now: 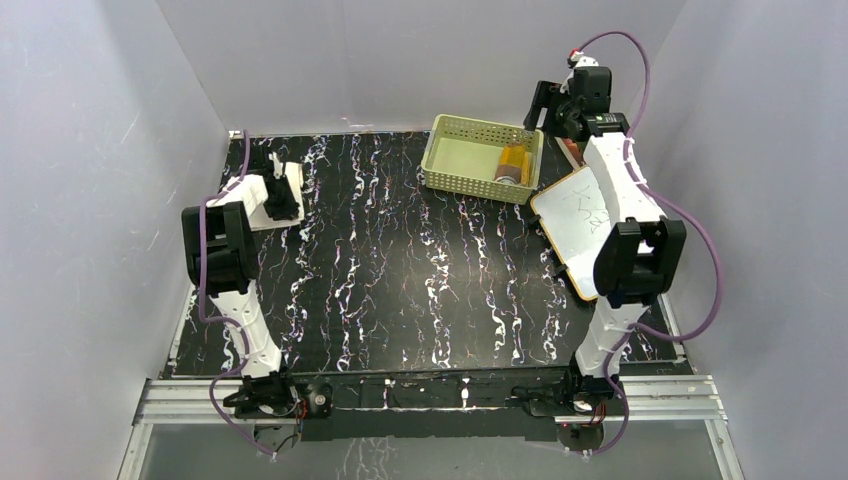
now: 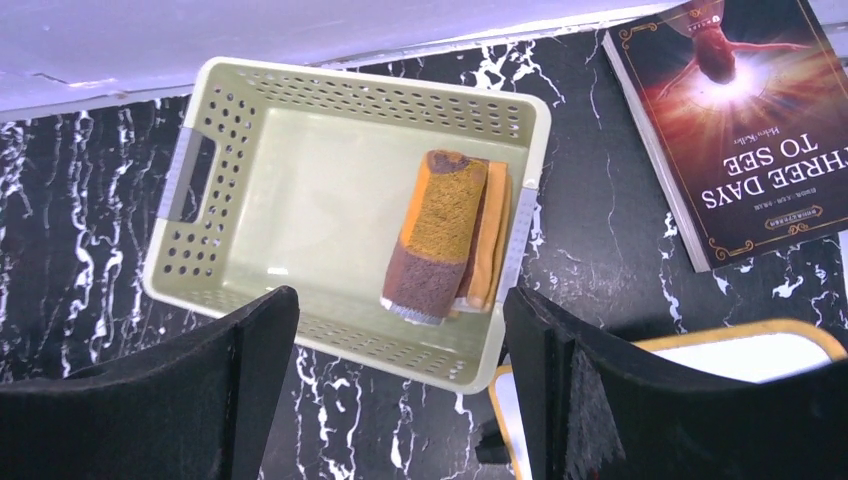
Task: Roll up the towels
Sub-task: Move the bin to the center of the board, then pick up the towel at the corner of the board, then place the towel at the center of the board.
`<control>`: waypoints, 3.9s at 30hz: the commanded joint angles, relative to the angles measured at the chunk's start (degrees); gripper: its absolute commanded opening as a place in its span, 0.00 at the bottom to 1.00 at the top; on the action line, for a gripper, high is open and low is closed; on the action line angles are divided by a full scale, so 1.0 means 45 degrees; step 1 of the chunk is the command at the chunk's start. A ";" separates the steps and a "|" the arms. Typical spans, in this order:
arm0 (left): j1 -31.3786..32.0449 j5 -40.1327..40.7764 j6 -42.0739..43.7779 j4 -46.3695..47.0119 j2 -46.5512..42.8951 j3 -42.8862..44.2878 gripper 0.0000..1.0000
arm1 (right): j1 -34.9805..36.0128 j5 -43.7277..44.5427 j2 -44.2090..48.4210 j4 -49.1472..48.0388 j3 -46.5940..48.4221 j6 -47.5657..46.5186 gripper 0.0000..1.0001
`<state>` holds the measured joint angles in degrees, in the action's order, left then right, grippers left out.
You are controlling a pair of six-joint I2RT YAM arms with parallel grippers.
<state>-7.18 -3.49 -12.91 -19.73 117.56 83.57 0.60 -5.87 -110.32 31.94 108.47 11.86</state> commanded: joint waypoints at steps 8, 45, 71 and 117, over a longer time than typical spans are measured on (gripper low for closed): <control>0.0392 0.0457 0.0495 -0.1527 -0.0164 0.0624 0.00 | -0.0036 -0.1119 0.1463 -0.1287 -0.1559 0.0480 0.74; 0.2454 0.5135 0.2395 -0.1580 -0.0532 0.0800 0.38 | 0.0465 -0.1494 0.2054 -0.1335 -0.2106 0.0604 0.75; 0.2816 0.5228 0.3019 -0.1237 0.1027 0.0780 0.34 | 0.0467 -0.1391 0.2055 -0.1078 -0.1955 0.0587 0.75; 0.5426 0.1116 0.2724 -0.6561 -0.6478 1.0502 0.00 | 0.3031 0.0067 0.3940 -0.1105 -0.2685 0.0112 0.75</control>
<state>17.63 -5.69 -2.07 -36.49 78.48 134.93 10.44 -9.39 -94.24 28.36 98.61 15.92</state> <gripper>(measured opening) 0.007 0.743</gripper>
